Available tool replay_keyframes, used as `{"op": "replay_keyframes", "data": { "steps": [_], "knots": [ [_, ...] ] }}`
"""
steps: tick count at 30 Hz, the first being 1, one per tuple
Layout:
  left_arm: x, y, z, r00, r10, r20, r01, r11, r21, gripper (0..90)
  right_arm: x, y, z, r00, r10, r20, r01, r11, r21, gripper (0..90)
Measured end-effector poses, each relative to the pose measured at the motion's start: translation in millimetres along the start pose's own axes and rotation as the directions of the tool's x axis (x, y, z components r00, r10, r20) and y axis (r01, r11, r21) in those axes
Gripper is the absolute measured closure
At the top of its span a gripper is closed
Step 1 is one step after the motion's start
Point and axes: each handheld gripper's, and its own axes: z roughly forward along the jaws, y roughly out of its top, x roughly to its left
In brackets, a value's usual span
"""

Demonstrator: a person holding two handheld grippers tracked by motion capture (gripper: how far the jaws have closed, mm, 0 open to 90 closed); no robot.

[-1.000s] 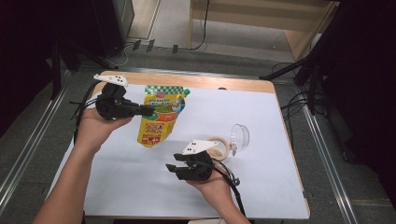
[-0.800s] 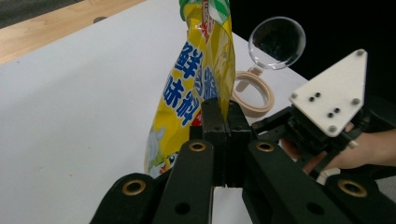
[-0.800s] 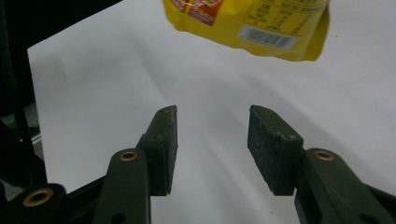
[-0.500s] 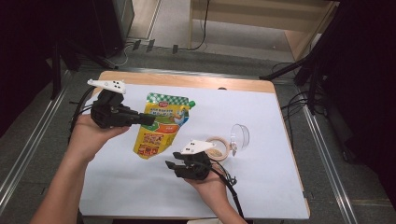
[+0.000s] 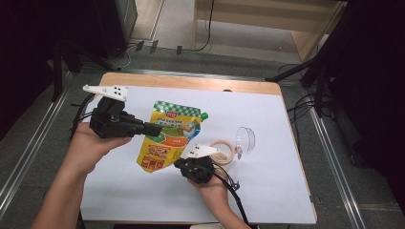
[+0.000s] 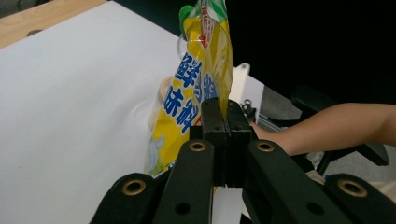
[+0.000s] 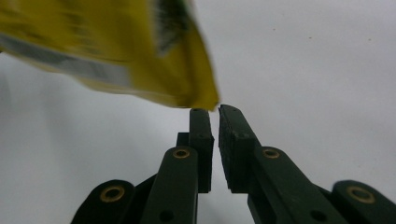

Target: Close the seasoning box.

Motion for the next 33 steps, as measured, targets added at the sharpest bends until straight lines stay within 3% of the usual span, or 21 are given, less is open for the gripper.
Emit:
{"op": "replay_keyframes", "data": {
  "steps": [3, 7, 10, 14, 15, 18, 19, 24, 28, 33],
  "knots": [
    [-5.1, 2.0, 0.3, 0.9998, 0.010, 0.018, -0.010, 0.9999, -0.013, 90.0, -3.1, -2.5, 1.1, 0.9996, 0.025, -0.012, -0.025, 1.000, -0.006, 84.9],
    [-8.3, 3.8, 1.9, 0.9989, 0.015, 0.045, -0.014, 0.9996, -0.023, 90.0, 1.0, -3.1, 0.4, 0.9997, 0.011, -0.020, -0.012, 0.999, -0.041, 84.9],
    [-5.8, 2.7, 4.3, 0.9976, -0.002, 0.069, 0.004, 0.9995, -0.032, 90.0, 4.0, -2.6, -2.4, 0.9998, 0.003, -0.018, -0.004, 0.997, -0.075, 85.0],
    [-0.8, 0.7, 4.2, 0.9985, -0.021, 0.050, 0.023, 0.9991, -0.037, 90.0, 5.1, -2.7, -4.9, 0.9992, 0.008, -0.040, -0.012, 0.996, -0.091, 84.1],
    [-0.1, 0.3, 4.7, 0.9992, -0.027, 0.028, 0.028, 0.9990, -0.034, 90.0, 5.8, -2.4, -6.2, 0.9988, -0.008, -0.048, 0.002, 0.993, -0.117, 80.2],
    [3.5, -0.6, 5.1, 0.9980, -0.050, 0.039, 0.052, 0.9975, -0.048, 90.0, 14.3, 0.1, -8.6, 0.9954, -0.096, 0.000, 0.095, 0.989, -0.111, 79.7],
    [3.0, -0.4, 5.8, 0.9989, -0.046, 0.011, 0.047, 0.9978, -0.047, 90.0, 16.5, -0.1, -9.0, 0.9925, -0.121, 0.015, 0.122, 0.986, -0.114, 79.6],
    [2.0, -0.3, 13.6, 0.9993, -0.034, -0.013, 0.033, 0.9979, -0.056, 89.6, 23.2, -1.1, -8.0, 0.9884, -0.152, 0.013, 0.152, 0.984, -0.089, 79.2],
    [3.2, -1.1, 24.1, 0.9991, -0.025, -0.034, 0.024, 0.9992, -0.033, 85.6, 26.9, -0.8, -9.8, 0.9853, -0.171, 0.007, 0.171, 0.981, -0.089, 78.6],
    [3.1, -1.2, 34.9, 0.9997, -0.014, -0.021, 0.014, 0.9997, -0.021, 84.5, 32.0, -1.6, -14.7, 0.9799, -0.199, 0.006, 0.199, 0.977, -0.076, 77.4]
  ]
}}
